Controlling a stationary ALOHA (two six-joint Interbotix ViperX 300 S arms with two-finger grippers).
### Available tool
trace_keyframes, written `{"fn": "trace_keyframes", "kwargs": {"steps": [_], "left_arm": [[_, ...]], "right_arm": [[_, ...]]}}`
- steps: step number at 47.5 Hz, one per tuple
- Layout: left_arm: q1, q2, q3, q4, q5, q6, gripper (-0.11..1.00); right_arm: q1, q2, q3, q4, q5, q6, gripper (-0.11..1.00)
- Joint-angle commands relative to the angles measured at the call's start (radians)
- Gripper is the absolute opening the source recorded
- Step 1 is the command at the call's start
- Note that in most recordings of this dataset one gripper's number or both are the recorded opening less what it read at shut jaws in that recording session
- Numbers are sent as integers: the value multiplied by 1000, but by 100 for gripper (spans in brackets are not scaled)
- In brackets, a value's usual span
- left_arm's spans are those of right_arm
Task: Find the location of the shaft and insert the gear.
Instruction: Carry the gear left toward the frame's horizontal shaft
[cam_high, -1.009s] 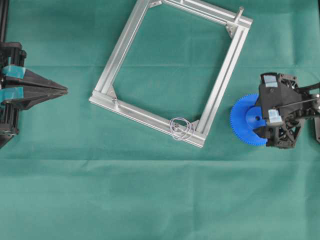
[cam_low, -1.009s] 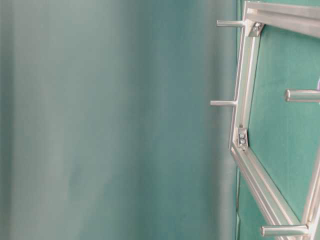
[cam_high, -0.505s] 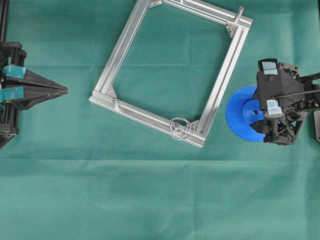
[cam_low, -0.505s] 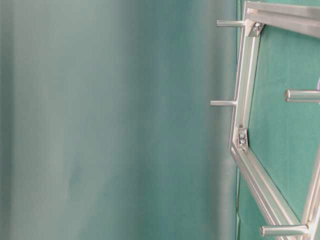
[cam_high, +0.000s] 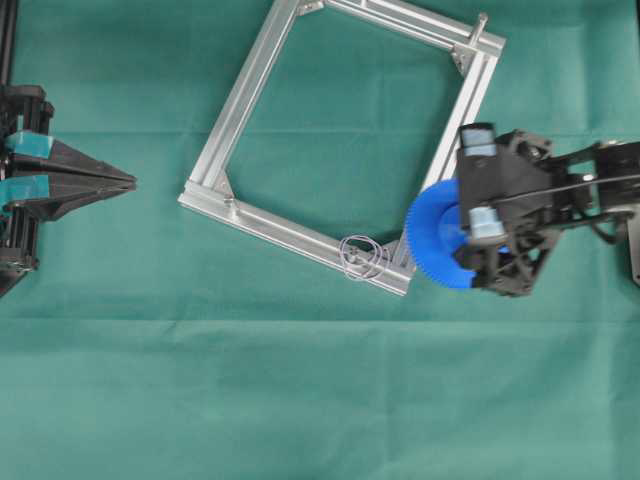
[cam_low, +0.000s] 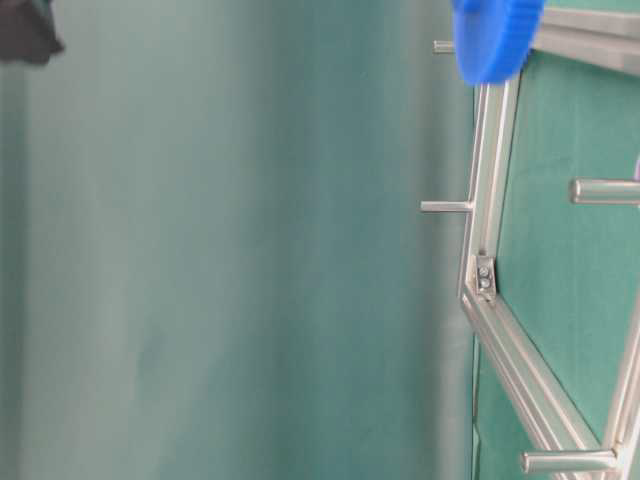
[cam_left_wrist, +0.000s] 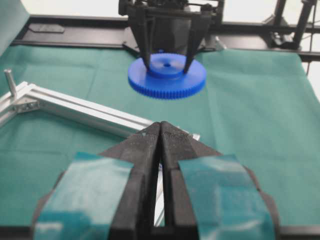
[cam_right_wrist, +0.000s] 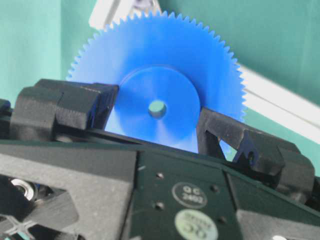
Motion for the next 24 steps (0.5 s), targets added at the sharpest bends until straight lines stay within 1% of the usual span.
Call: {"fn": "trace_keyframes", "kwargs": {"steps": [1, 11, 24], "left_arm": [[3, 12, -28, -2, 2, -2, 1], [3, 11, -28, -2, 28, -2, 1], [3, 9, -26, -3, 38, -2, 1]], "right_arm": [[12, 38, -83, -3, -6, 9, 69], [14, 127, -187, -2, -5, 12, 69], [14, 199, -273, -3, 11, 12, 69]]}}
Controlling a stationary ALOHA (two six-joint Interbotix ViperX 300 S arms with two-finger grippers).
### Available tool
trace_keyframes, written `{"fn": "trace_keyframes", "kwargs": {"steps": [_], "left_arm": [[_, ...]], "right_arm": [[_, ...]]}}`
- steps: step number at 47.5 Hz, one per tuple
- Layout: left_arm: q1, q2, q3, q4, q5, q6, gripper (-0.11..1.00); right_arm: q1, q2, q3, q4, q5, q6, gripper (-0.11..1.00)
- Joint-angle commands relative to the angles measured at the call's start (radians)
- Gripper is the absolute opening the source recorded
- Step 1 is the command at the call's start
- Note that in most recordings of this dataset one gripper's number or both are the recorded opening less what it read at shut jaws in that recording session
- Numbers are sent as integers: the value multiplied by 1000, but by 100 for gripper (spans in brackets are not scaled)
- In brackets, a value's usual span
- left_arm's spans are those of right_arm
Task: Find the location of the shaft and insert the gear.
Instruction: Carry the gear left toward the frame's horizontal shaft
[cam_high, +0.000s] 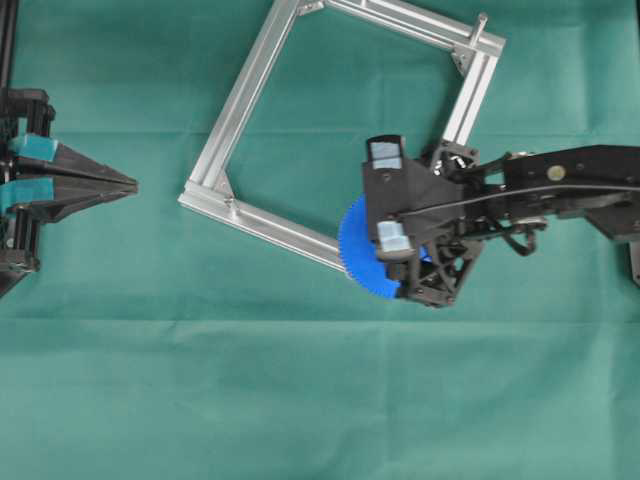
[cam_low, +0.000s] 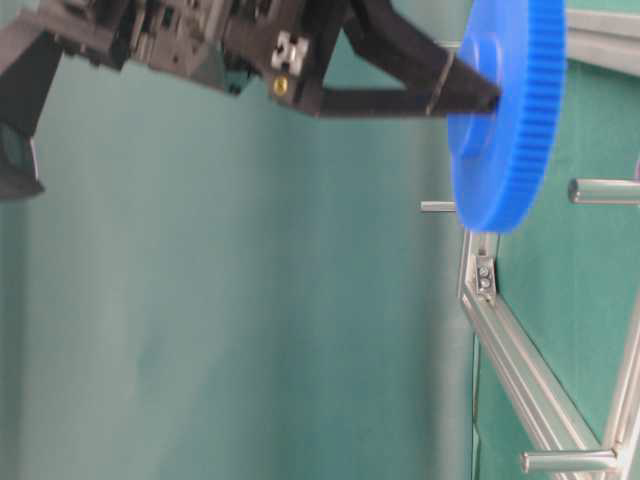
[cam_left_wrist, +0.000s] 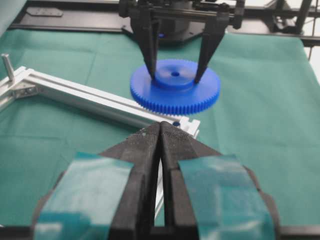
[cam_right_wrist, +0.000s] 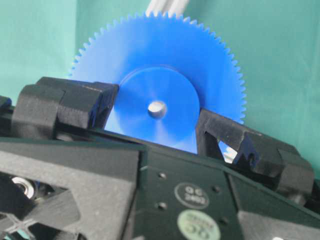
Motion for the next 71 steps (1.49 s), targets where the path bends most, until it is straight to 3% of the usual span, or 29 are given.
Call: {"fn": "trace_keyframes", "kwargs": {"steps": [1, 71], "left_arm": [[3, 9, -28, -3, -3, -2, 1], [3, 6, -28, -3, 3, -2, 1]], "right_arm": [[2, 2, -49, -5, 8, 2, 69], [11, 114, -92, -9, 6, -8, 69]]}}
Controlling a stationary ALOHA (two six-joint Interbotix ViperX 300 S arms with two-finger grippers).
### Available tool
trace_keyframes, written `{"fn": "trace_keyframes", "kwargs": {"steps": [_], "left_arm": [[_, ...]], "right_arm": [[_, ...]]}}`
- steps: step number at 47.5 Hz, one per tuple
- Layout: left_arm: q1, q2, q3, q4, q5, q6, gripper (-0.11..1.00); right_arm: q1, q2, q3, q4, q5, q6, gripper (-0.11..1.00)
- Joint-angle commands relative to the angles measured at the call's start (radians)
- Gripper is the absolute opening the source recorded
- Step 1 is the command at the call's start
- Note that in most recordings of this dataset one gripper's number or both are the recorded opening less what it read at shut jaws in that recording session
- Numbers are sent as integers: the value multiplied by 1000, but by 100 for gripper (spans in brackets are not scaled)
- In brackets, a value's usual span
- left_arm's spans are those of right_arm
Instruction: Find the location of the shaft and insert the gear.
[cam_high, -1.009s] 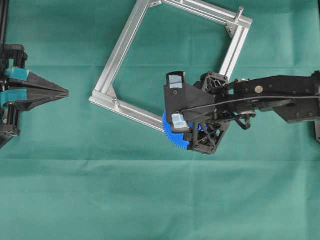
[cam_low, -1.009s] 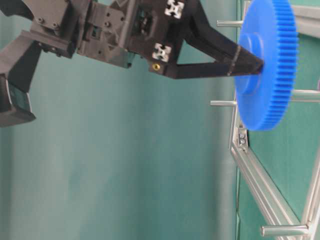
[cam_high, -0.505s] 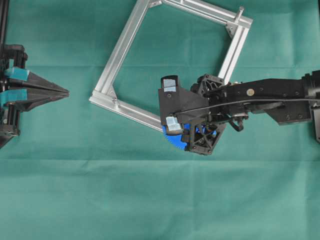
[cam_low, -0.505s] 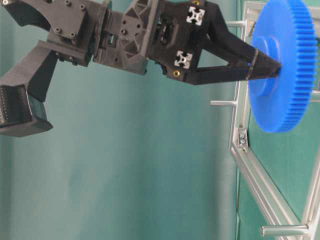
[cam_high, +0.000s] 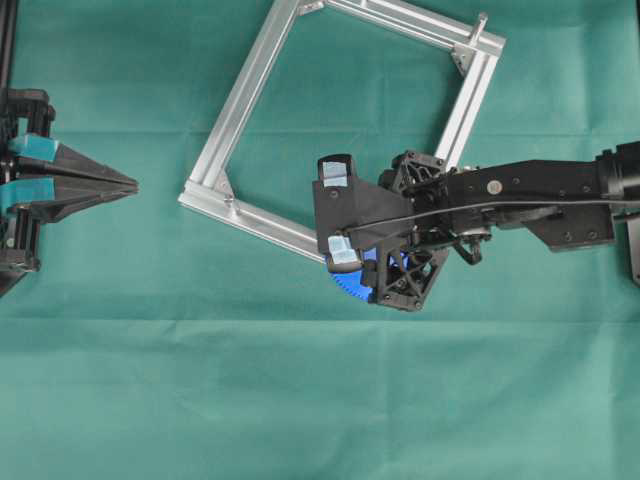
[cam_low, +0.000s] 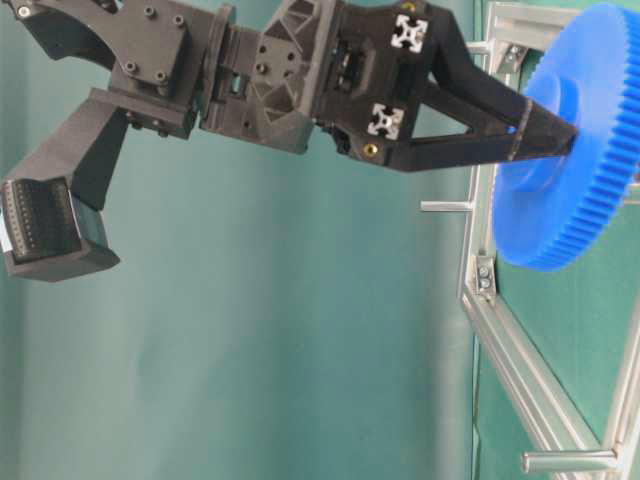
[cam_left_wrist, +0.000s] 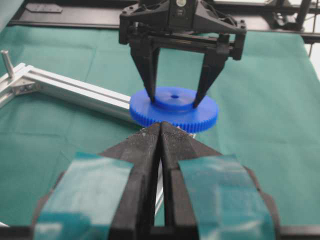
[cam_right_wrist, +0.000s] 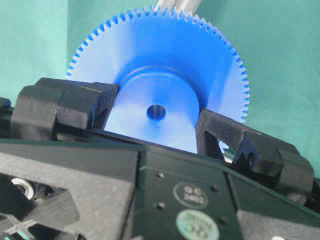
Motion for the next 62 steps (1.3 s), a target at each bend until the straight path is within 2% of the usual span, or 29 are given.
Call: {"fn": "trace_keyframes", "kwargs": {"steps": [1, 32, 50, 62], "left_arm": [[3, 6, -29, -2, -5, -2, 1], [3, 6, -28, -2, -6, -2, 1], [3, 6, -28, -2, -6, -3, 1], [3, 6, -28, -2, -3, -6, 1]], "right_arm": [[12, -12, -29, 0, -11, 2, 69], [51, 14, -80, -6, -20, -8, 69], [34, 26, -87, -78, -66, -9, 69], [-3, 38, -86, -95, -64, -12, 69]]}}
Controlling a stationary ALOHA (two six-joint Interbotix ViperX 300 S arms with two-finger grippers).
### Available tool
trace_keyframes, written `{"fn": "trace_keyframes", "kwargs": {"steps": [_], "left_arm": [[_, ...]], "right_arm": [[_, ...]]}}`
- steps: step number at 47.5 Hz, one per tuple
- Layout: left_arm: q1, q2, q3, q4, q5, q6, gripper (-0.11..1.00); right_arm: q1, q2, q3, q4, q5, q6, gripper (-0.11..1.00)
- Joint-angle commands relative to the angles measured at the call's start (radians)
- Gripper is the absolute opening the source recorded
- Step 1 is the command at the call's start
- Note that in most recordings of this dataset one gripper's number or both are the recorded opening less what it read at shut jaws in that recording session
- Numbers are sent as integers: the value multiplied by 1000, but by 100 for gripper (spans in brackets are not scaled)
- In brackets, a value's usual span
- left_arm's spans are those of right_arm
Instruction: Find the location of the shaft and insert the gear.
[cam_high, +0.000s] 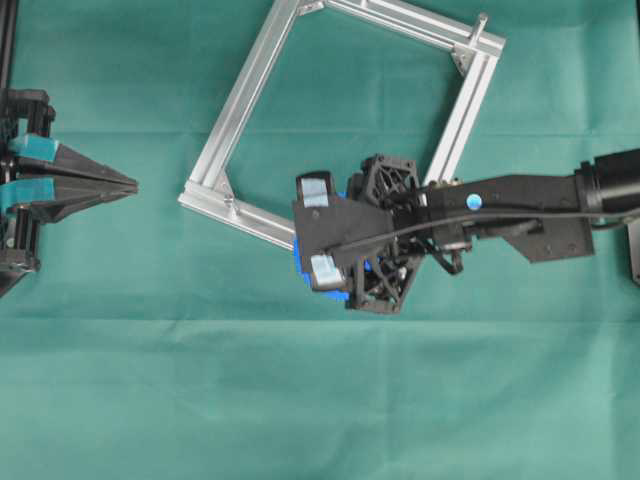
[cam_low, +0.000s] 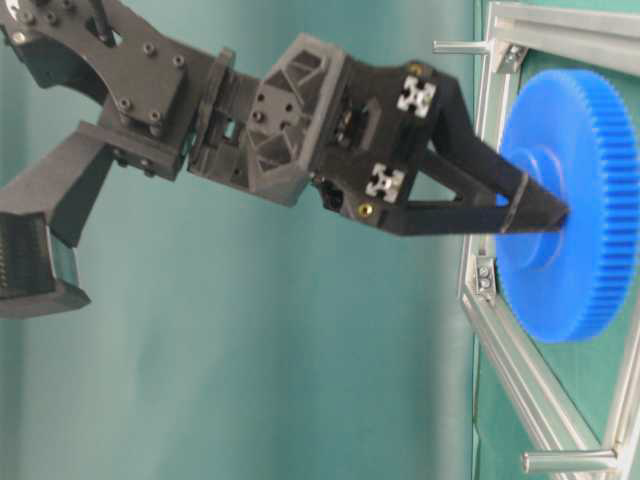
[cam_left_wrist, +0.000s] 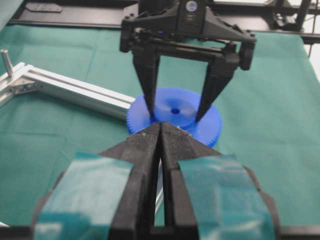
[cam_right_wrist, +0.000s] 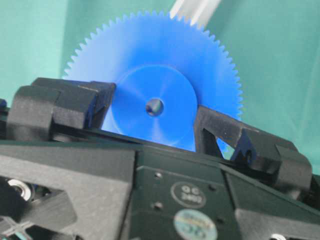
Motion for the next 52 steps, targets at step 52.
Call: {"fn": "trace_keyframes", "kwargs": {"steps": [52], "left_arm": [[3, 6, -28, -2, -3, -5, 1]], "right_arm": [[51, -89, 86, -21, -37, 29, 69]]}}
